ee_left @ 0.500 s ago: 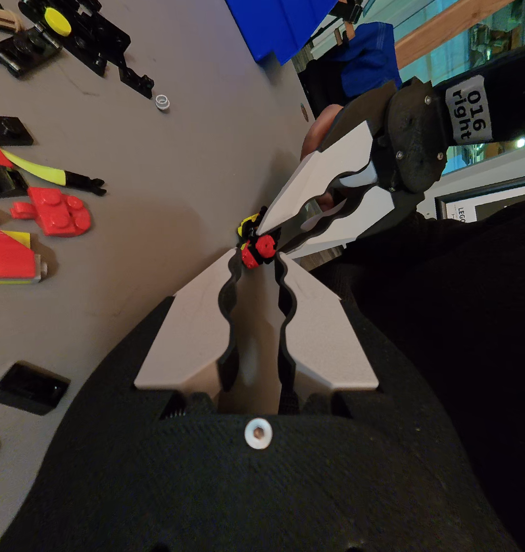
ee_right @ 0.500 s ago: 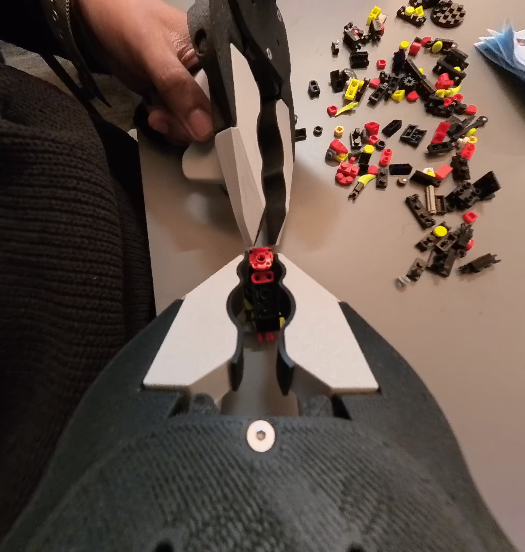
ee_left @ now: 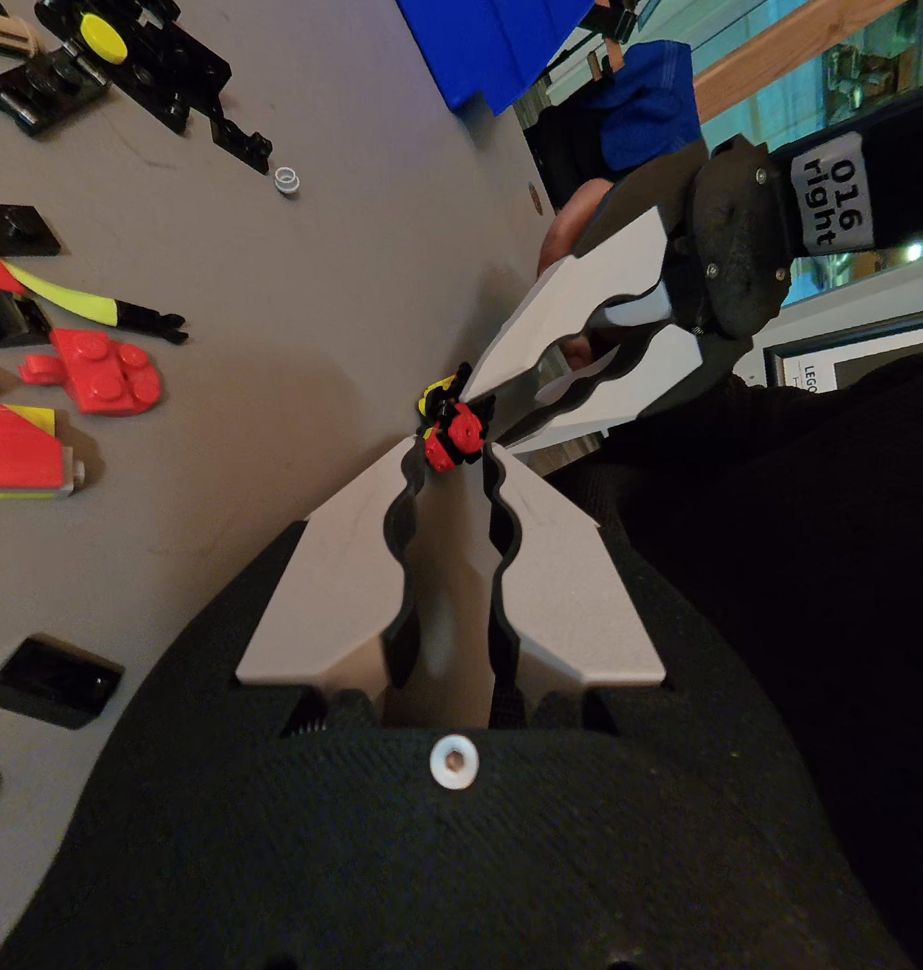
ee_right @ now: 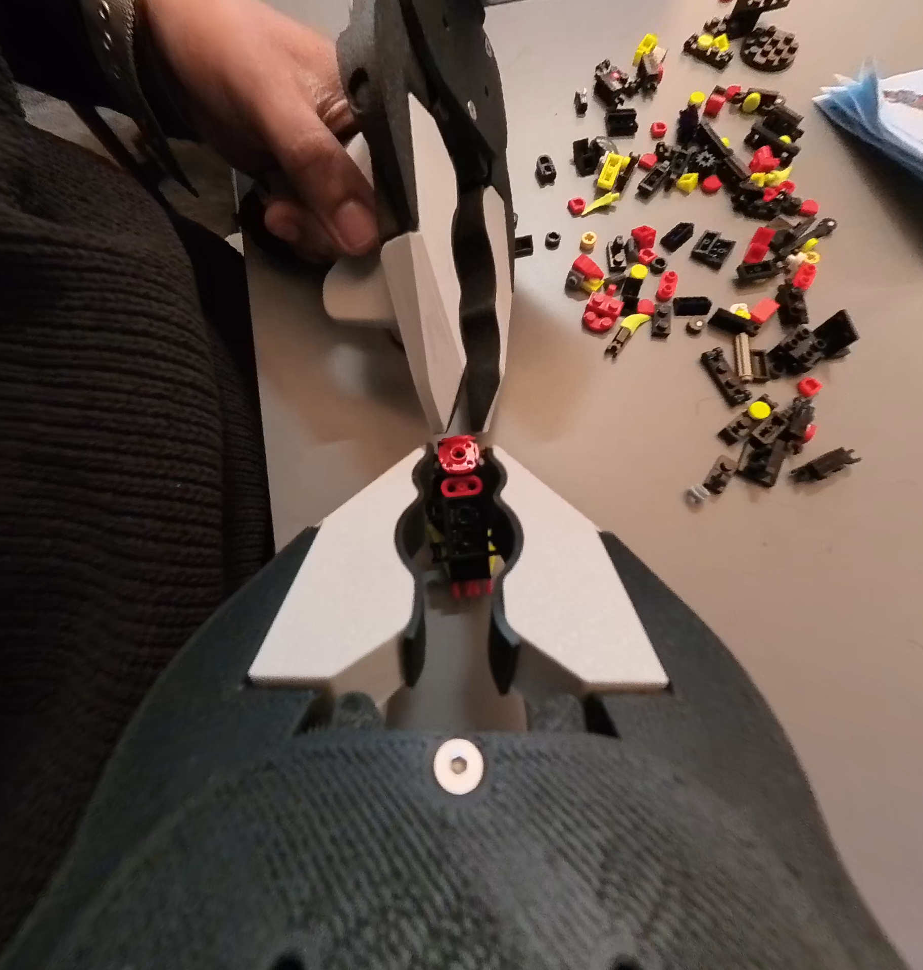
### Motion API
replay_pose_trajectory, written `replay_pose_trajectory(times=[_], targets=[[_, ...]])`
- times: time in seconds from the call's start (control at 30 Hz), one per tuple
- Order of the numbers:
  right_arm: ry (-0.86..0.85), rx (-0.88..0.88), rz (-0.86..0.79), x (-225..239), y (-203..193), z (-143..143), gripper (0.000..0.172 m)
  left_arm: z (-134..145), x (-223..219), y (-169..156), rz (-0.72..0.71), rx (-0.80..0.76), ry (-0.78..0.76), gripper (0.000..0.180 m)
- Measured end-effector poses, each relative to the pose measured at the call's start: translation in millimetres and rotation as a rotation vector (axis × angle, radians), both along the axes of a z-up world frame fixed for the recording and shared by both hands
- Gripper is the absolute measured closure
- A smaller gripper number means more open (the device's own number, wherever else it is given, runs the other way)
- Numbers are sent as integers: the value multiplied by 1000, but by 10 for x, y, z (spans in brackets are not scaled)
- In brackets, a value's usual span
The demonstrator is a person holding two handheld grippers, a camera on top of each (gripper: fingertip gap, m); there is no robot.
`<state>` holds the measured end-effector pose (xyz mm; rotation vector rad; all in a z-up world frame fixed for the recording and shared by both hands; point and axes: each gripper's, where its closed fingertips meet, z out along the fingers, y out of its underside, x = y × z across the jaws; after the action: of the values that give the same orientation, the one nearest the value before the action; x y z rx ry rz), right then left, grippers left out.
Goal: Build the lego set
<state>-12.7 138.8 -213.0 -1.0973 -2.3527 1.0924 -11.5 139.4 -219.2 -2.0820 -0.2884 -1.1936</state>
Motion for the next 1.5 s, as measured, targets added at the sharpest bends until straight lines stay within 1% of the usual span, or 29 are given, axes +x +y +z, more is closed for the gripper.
replay_pose_trajectory(times=[0.1,0.27,0.53,0.73,0.9,1.1,1.23,1.5], targets=[[21,-18,-13,-16,6,66,157,1,-2,1,1,0,-1,161],[6,-28,-27,-11,30,69,172,1,-4,4,2,0,-3,161],[-36,9,-14,24,29,-38,172,-1,-7,6,4,-1,-3,161],[-38,16,-11,26,25,-41,172,-11,-12,10,9,-6,4,163],[-30,71,-5,28,21,-44,172,-11,-18,22,21,-10,3,164],[-20,115,0,17,6,-45,172,64,-4,40,32,-2,-78,158],[-17,120,2,18,6,-45,172,-1,-2,50,38,-24,-16,163],[-8,94,1,15,-7,-43,172,-27,17,47,34,-32,3,168]])
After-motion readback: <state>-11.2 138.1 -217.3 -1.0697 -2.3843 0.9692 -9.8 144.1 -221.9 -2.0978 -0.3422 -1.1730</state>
